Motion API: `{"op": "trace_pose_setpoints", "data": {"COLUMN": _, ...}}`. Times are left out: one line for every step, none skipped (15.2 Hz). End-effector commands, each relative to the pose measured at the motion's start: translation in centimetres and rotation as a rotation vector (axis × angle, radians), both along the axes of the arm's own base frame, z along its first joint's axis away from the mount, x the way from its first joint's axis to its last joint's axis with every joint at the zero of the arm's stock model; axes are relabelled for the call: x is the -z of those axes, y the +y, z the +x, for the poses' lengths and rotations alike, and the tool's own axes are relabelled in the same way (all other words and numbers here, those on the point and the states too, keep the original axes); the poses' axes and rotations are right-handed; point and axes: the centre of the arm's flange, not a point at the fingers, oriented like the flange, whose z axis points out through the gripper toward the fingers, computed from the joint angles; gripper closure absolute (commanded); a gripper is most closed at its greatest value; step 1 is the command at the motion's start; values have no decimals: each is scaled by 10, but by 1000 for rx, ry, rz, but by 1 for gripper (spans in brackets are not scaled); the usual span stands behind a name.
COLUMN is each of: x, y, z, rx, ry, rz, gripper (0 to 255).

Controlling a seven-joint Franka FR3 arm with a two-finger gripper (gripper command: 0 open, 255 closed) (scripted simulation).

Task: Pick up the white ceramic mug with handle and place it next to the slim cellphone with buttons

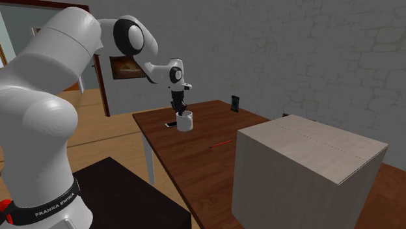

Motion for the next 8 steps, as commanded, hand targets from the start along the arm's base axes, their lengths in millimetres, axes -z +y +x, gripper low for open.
{"op": "trace_pose_setpoints", "data": {"x": 10, "y": 0, "z": 0, "rx": 0, "ry": -1, "rz": 0, "gripper": 255}}
{"op": "trace_pose_setpoints", "data": {"x": 15, "y": 0, "z": 0, "rx": 0, "ry": -1, "rz": 0, "gripper": 255}}
{"op": "trace_pose_setpoints", "data": {"x": 21, "y": 0, "z": 0, "rx": 0, "ry": -1, "rz": 0, "gripper": 255}}
{"op": "trace_pose_setpoints", "data": {"x": 26, "y": 0, "z": 0, "rx": 0, "ry": -1, "rz": 0, "gripper": 255}}
{"op": "trace_pose_setpoints", "data": {"x": 31, "y": 0, "z": 0, "rx": 0, "ry": -1, "rz": 0, "gripper": 255}}
{"op": "trace_pose_setpoints", "data": {"x": 36, "y": 0, "z": 0, "rx": 0, "ry": -1, "rz": 0, "gripper": 255}}
{"op": "trace_pose_setpoints", "data": {"x": 42, "y": 0, "z": 0, "rx": 0, "ry": -1, "rz": 0, "gripper": 255}}
{"op": "trace_pose_setpoints", "data": {"x": 47, "y": 0, "z": 0, "rx": 0, "ry": -1, "rz": 0, "gripper": 255}}
